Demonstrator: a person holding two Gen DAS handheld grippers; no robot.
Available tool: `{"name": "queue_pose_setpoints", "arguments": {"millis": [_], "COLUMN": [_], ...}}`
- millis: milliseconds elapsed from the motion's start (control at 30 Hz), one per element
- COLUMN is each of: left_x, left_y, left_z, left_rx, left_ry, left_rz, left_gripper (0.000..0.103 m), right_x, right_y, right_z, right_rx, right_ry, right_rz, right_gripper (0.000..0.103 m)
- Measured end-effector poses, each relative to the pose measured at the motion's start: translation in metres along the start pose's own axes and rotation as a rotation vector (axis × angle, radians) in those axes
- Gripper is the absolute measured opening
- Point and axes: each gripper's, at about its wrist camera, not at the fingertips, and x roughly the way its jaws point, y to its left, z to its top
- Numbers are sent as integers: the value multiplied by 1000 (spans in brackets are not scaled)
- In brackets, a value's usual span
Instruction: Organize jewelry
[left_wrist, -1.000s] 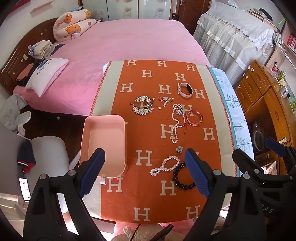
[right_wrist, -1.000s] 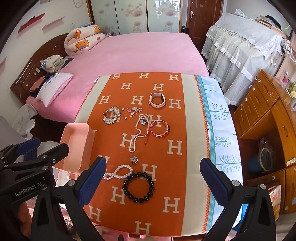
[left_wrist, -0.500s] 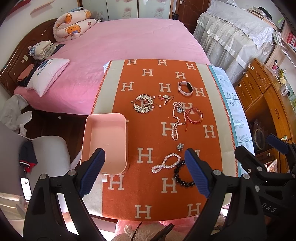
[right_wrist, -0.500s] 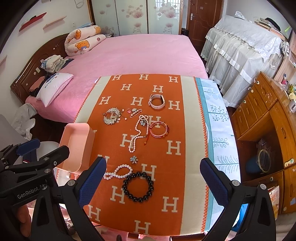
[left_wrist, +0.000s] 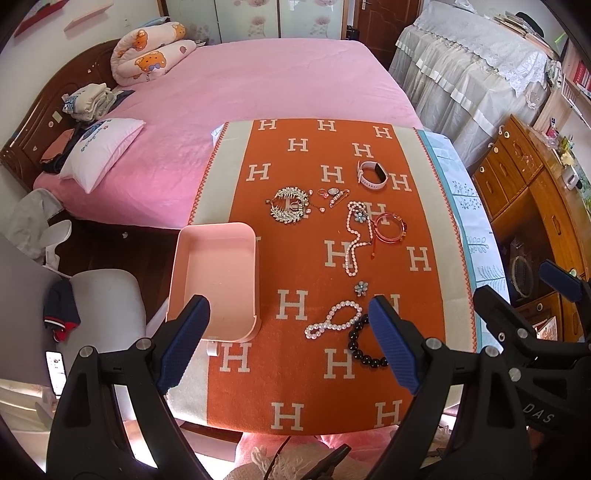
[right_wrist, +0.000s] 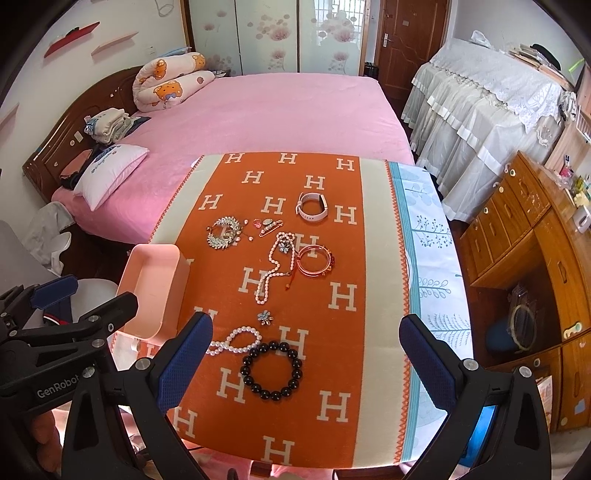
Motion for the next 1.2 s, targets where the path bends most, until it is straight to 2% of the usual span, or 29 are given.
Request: {"name": "queue_pose_setpoints", "arguments": {"millis": [67,133,200,233,333,467,900,1033,1133,1200], "left_x": [-3,-5,-7,-9,-12,-17,-26,-26,-21,-14], "left_y": [-3,-7,-8,-9,-12,-16,-19,-13,-8,-4], "left_z": [-1,-1,-2,-3,-4,-8,-17,-11,-3,6], "left_rx": [-3,-6,-13,-16,-29,-57,-126,-132,-126,-119], "left_ry": [-1,-3,-8,-11,-19,-28,-7,-5,-5,-4], "left_rz": [6,12,19,21,25,30,58,47,43,40], "left_gripper": [87,87,87,87,87,87,87,86,86,86], "right_x": [-1,-4,-9,-10,-13,-17,-35,-28,-16,-6], "right_y": [-1,-5,-6,-8,-11,-16,-35,-41,-50,-55], "right_z": [0,-3,-3,-6,-7,-8,-16,-9,-1,5], "right_rx": [1,24,24,48,41,-13,-62,-50,-13,12], "right_ry": [2,18,-9,-2,-8,-33,-134,-126,-77,-45], "right_rz": [11,62,76,119,129,86,72,53,65,69], "right_gripper": [103,103,103,103,103,102,102,101,95,88]}}
